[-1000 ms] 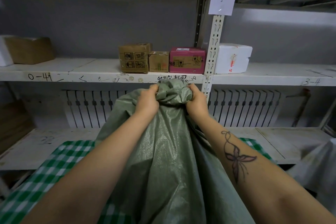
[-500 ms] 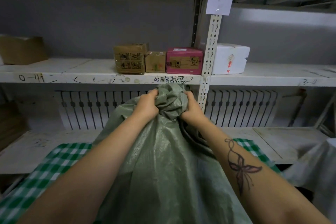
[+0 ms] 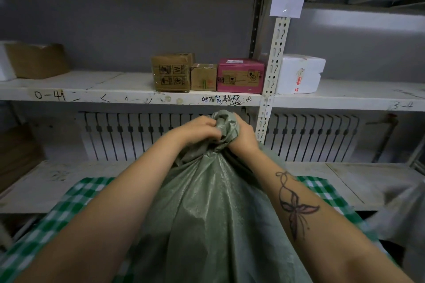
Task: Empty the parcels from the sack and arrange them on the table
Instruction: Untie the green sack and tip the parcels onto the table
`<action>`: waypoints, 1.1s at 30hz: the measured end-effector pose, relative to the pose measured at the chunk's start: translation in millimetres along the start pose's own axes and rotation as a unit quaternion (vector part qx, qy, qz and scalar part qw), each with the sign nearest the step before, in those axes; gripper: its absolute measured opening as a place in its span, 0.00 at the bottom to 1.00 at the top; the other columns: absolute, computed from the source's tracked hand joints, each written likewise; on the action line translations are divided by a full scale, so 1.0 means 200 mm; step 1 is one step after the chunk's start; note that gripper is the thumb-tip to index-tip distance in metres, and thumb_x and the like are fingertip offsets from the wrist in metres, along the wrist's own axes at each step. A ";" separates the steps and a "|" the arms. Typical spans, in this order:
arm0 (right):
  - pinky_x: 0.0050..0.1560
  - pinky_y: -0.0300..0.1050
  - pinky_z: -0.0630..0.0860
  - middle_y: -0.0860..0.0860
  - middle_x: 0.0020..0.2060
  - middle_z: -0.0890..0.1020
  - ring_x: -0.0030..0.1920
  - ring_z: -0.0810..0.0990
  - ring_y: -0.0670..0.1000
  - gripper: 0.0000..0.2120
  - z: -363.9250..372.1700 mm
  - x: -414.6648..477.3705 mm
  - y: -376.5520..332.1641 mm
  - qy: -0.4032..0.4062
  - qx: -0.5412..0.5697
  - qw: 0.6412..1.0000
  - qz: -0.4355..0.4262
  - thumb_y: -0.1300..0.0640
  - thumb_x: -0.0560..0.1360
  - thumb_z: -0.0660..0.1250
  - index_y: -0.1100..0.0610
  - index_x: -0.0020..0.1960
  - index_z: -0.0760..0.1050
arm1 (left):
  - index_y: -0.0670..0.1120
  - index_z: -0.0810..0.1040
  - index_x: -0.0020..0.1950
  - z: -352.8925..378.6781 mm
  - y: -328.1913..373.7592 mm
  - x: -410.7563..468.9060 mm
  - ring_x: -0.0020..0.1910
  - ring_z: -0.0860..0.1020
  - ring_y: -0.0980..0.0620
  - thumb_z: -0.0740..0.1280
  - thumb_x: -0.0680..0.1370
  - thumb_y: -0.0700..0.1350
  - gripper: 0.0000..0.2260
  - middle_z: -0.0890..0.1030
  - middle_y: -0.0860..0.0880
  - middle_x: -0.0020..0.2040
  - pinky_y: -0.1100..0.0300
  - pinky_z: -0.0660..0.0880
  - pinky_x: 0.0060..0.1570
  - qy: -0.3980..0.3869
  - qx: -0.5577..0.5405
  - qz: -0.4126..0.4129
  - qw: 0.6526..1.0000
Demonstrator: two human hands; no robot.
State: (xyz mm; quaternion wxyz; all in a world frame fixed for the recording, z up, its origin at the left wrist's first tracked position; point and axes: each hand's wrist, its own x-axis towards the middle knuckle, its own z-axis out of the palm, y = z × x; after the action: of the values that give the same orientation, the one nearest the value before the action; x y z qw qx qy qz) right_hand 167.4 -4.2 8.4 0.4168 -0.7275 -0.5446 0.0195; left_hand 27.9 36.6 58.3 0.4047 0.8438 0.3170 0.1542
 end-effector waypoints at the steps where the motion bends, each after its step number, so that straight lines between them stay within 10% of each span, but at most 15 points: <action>1: 0.51 0.48 0.76 0.52 0.51 0.81 0.52 0.79 0.54 0.13 0.00 0.00 -0.01 0.009 0.021 1.000 0.001 0.50 0.75 0.63 0.52 0.58 0.72 | 0.43 0.75 0.36 -0.01 0.01 -0.01 0.35 0.74 0.52 0.68 0.68 0.44 0.05 0.75 0.48 0.34 0.60 0.68 0.40 0.030 -0.055 0.001 0.998; 5: 0.54 0.49 0.76 0.53 0.55 0.80 0.54 0.78 0.55 0.14 -0.01 0.02 -0.02 0.033 0.078 0.996 0.034 0.51 0.76 0.62 0.51 0.60 0.71 | 0.45 0.80 0.37 0.01 -0.06 0.00 0.26 0.75 0.59 0.68 0.76 0.47 0.09 0.78 0.52 0.28 0.68 0.69 0.26 0.219 -0.222 0.008 0.950; 9: 0.56 0.55 0.76 0.55 0.54 0.80 0.55 0.78 0.57 0.13 -0.03 -0.01 0.01 0.075 0.121 0.989 0.045 0.53 0.77 0.60 0.53 0.60 0.71 | 0.44 0.82 0.51 0.01 -0.20 0.05 0.42 0.79 0.52 0.68 0.76 0.52 0.13 0.83 0.49 0.45 0.63 0.72 0.39 0.283 -0.031 -0.053 0.957; 17: 0.56 0.55 0.76 0.55 0.52 0.80 0.53 0.78 0.56 0.11 0.00 -0.05 0.02 0.081 0.130 0.987 0.041 0.53 0.75 0.63 0.52 0.56 0.72 | 0.50 0.67 0.71 0.03 -0.35 0.08 0.73 0.56 0.39 0.44 0.78 0.65 0.30 0.64 0.41 0.73 0.39 0.50 0.71 0.251 0.147 -0.254 0.922; 24: 0.52 0.47 0.75 0.48 0.47 0.78 0.48 0.76 0.49 0.10 -0.02 -0.06 0.02 0.068 0.128 0.989 0.026 0.57 0.76 0.62 0.55 0.58 0.72 | 0.48 0.67 0.72 0.05 -0.33 0.11 0.72 0.56 0.41 0.53 0.76 0.66 0.31 0.61 0.40 0.73 0.50 0.58 0.67 0.131 0.192 -0.291 0.928; 33: 0.53 0.52 0.76 0.54 0.49 0.80 0.50 0.78 0.54 0.08 0.01 -0.05 0.01 0.036 0.119 0.992 0.013 0.58 0.76 0.62 0.57 0.55 0.72 | 0.50 0.75 0.62 0.11 -0.33 0.11 0.69 0.56 0.38 0.53 0.81 0.41 0.15 0.63 0.42 0.69 0.45 0.58 0.70 0.185 0.163 -0.276 0.929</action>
State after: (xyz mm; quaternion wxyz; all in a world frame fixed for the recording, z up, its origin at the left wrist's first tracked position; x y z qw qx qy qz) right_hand 164.2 -12.2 2.0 0.5193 -0.6800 -0.5137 0.0632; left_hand 27.9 69.0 -7.5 0.2221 0.7338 0.6276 0.1353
